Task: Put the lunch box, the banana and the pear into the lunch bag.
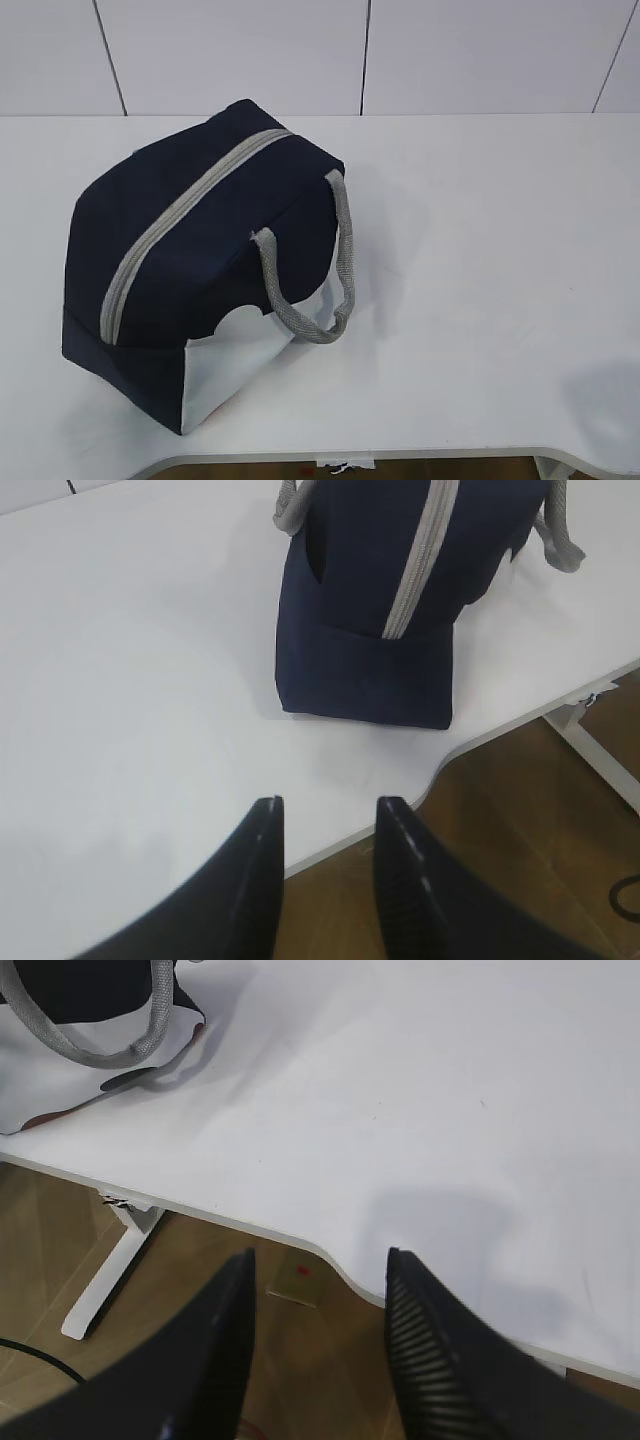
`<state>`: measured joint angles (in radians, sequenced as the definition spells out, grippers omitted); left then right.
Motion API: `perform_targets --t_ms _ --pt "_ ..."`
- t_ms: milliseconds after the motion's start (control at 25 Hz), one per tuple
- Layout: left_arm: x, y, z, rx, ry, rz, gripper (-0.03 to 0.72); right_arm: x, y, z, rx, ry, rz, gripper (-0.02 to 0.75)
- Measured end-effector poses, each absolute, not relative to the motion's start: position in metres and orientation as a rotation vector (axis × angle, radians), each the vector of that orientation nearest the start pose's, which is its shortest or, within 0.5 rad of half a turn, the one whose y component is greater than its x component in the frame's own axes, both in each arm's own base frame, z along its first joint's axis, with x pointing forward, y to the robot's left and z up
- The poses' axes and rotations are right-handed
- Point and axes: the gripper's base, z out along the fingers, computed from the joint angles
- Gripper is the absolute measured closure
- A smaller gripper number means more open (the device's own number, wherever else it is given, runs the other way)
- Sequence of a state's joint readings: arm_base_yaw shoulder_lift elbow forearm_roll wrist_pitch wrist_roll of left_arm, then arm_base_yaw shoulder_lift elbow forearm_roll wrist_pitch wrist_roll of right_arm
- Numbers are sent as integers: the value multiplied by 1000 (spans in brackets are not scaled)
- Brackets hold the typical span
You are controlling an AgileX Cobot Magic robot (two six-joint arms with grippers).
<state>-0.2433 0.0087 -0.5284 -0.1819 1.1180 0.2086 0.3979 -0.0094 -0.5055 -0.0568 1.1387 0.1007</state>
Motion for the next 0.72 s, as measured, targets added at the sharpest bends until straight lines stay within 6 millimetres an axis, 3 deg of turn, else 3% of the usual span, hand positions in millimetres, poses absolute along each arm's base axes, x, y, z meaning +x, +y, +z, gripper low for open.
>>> perform_targets --t_ms 360,720 --pt "-13 -11 282 481 2021 -230 453 -5 -17 273 -292 2081 101 396" --pt "-13 -11 282 481 2021 -229 453 -5 -16 273 -294 2084 120 396"
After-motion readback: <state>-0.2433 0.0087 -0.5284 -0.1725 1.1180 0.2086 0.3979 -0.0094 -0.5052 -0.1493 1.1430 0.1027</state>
